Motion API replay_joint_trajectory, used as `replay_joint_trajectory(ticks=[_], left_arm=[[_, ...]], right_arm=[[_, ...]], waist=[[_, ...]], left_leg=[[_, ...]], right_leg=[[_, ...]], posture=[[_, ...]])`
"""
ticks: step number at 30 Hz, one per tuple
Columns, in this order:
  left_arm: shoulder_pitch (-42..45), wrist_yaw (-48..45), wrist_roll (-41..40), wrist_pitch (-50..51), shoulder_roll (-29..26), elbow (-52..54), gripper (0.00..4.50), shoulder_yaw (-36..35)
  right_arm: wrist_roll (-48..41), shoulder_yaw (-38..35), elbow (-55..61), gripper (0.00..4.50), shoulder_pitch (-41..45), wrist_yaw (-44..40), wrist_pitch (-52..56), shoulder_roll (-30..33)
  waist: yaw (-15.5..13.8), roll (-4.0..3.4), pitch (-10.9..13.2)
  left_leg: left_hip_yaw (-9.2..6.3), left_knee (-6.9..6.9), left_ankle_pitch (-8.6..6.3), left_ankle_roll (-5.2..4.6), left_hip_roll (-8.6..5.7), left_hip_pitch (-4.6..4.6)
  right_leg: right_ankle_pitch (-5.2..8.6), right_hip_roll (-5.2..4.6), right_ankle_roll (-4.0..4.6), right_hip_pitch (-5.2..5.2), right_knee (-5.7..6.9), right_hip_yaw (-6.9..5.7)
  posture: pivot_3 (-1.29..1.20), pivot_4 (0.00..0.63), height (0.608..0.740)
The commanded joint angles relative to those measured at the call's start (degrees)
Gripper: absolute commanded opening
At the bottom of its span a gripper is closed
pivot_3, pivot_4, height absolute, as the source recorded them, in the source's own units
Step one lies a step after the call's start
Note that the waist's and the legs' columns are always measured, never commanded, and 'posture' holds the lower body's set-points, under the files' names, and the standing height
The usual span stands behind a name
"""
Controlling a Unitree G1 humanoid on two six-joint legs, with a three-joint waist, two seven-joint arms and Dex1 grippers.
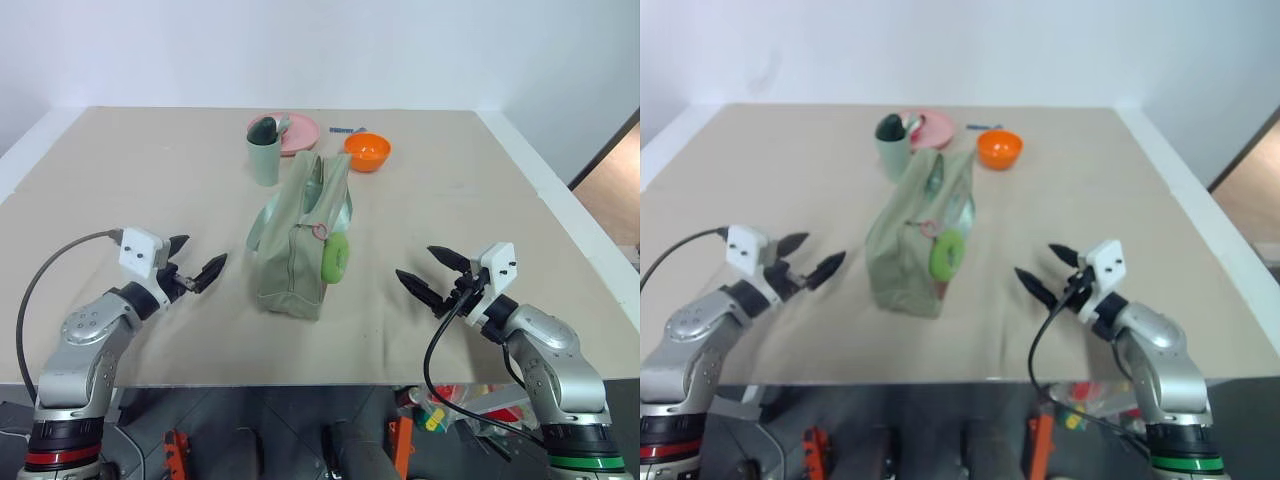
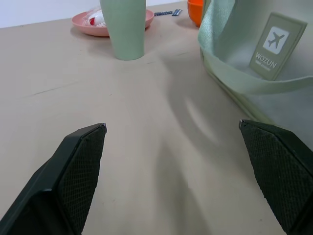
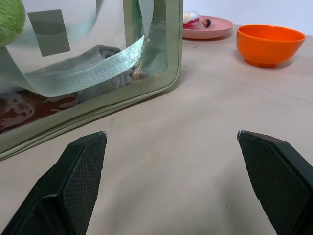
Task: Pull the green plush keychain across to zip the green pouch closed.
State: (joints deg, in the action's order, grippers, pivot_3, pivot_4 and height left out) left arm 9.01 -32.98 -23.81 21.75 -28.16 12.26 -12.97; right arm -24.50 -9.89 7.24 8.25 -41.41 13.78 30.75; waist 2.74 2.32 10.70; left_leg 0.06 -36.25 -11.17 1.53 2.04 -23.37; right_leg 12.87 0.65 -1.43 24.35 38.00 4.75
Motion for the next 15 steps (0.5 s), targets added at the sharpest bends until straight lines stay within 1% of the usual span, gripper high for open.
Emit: replay_joint_trajectory(ticks=[1, 4, 6, 8, 11, 13, 15], left_arm=[[1.19, -0.95, -2.07, 0.31, -0.55, 3.22, 4.5, -0.36], [3.66, -3.61, -5.69, 3.0, -2.81, 5.49, 4.5, -0.95], [8.32, -8.12, -14.92, 9.66, -6.97, 8.55, 4.5, -3.04], [11.36, -12.8, -20.96, 14.41, -11.64, 10.33, 4.5, -3.71], [12.85, -17.01, -24.12, 17.19, -16.61, 11.24, 4.5, -3.01], [13.32, -18.92, -25.66, 18.5, -18.59, 11.97, 4.5, -2.55], [13.32, -20.06, -25.1, 18.41, -19.67, 12.32, 4.5, -1.63]], right_arm=[[-0.4, -0.75, 1.9, 4.44, 0.57, -1.1, -0.58, 1.1], [-0.25, -0.66, 0.95, 4.44, 1.84, -3.41, -0.84, 2.84], [2.33, 0.79, -0.91, 4.44, 5.87, -9.21, -3.26, 8.36], [5.36, 3.44, -3.56, 4.44, 12.06, -15.07, -7.22, 13.39], [11.04, 8.69, -9.82, 4.44, 22.78, -21.44, -16.55, 16.83], [15.5, 13.09, -15.4, 4.44, 31.68, -25.96, -24.62, 17.11], [17.43, 16.42, -21.36, 4.44, 41.06, -29.04, -30.18, 14.5]], waist=[[0.0, 0.0, 0.0], [0.0, 0.01, 0.0], [0.01, 0.02, 0.17], [0.14, 0.0, 0.32], [1.0, -0.1, 0.3], [1.69, -0.08, 0.32], [1.93, -0.08, 0.35]], left_leg=[[0.0, 0.0, 0.0, 0.0, 0.0, 0.0], [0.0, -0.01, 0.0, 0.0, -0.01, 0.0], [-0.01, -0.03, 0.0, 0.0, 0.0, -0.01], [0.01, -0.12, 0.02, -0.02, -0.02, -0.1], [0.22, -0.1, 0.02, -0.02, -0.05, 0.1], [0.15, -0.05, -0.04, -0.02, -0.04, 0.23], [0.09, 0.06, -0.04, -0.03, 0.03, 0.14]], right_leg=[[0.0, 0.0, 0.0, 0.0, 0.0, 0.0], [0.0, 0.0, 0.0, 0.0, 0.0, -0.01], [0.0, 0.0, 0.0, 0.0, 0.0, -0.02], [-0.03, 0.0, -0.04, 0.08, 0.02, -0.01], [-0.06, -0.04, -0.07, -0.01, -0.01, 0.11], [0.01, -0.01, -0.05, -0.13, -0.01, 0.07], [0.01, 0.06, -0.03, 0.0, 0.01, 0.03]], posture=[[0.0, 0.15, 0.74], [0.0, 0.15, 0.74], [0.0, 0.15, 0.74], [0.0, 0.15, 0.74], [0.0, 0.15, 0.74], [0.0, 0.15, 0.74], [0.0, 0.15, 0.74]])
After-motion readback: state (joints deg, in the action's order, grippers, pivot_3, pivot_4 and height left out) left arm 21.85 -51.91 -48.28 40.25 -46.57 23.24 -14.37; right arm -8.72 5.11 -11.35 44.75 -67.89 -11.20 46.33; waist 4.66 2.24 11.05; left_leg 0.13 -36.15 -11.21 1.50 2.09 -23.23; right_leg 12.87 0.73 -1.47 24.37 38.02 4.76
